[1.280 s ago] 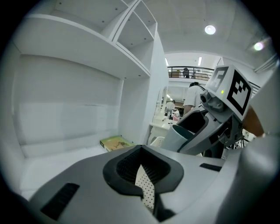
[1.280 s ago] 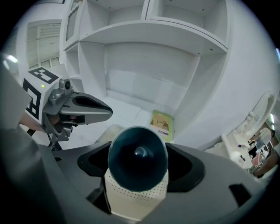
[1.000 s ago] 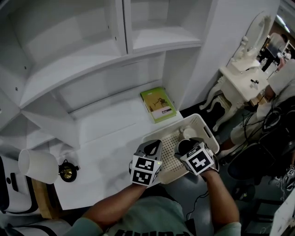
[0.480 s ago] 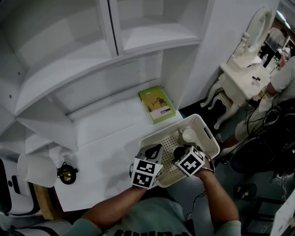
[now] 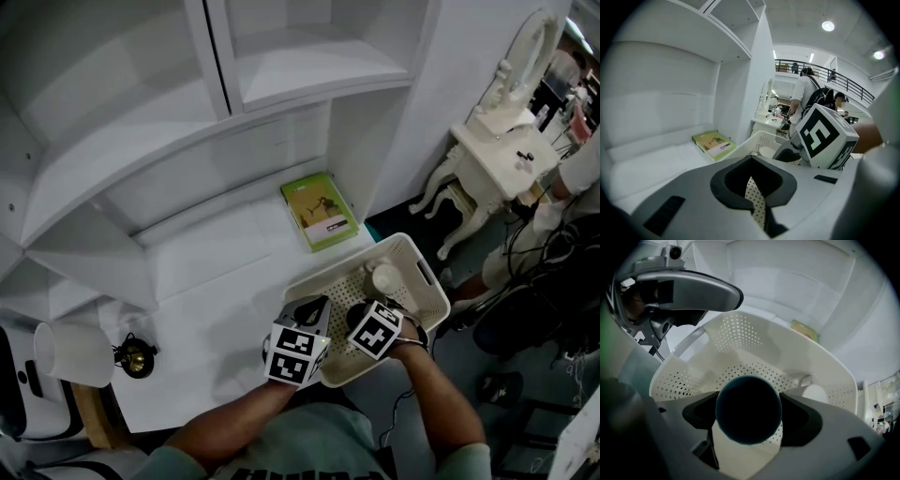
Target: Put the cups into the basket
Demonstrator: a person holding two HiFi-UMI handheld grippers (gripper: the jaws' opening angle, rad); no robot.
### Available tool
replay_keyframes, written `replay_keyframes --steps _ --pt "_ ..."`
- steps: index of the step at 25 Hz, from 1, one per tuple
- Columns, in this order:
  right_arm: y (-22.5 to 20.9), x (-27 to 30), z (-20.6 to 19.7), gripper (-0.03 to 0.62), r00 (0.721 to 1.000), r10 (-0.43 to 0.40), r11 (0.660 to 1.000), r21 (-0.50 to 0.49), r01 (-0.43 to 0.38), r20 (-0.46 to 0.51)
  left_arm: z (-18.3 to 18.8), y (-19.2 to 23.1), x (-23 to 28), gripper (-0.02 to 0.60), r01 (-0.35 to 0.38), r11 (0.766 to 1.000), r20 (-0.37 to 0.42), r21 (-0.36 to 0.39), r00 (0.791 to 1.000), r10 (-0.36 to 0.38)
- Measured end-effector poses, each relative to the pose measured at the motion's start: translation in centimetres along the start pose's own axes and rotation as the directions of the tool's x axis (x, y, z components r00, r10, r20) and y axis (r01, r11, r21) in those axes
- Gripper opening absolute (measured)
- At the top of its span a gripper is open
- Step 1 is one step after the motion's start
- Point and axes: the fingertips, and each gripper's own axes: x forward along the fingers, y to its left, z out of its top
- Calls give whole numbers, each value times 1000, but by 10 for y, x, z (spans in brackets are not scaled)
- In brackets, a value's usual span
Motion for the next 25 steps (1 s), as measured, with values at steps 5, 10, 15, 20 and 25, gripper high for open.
replay_keyframes --steps 5,10,15,20,25 --pt "0 1 -1 382 1000 15 1000 -21 -15 -13 0 1 4 6 8 1000 0 -8 1000 -8" --pt "0 1 -9 383 1000 14 1000 -24 -14 -28 0 1 5 8 15 1000 0 -14 1000 -15" --pt "0 -1 -12 383 999 12 1000 -15 -13 -32 1 1 5 8 18 1000 2 -16 1000 -18" --pt "4 -4 -14 383 1000 21 1000 -4 -21 -22 3 -2 1 8 22 1000 9 -12 1000 -22" --pt "5 -3 -16 383 999 3 1000 -4 -3 -34 3 -4 -5 8 24 1000 16 -14 1000 -24"
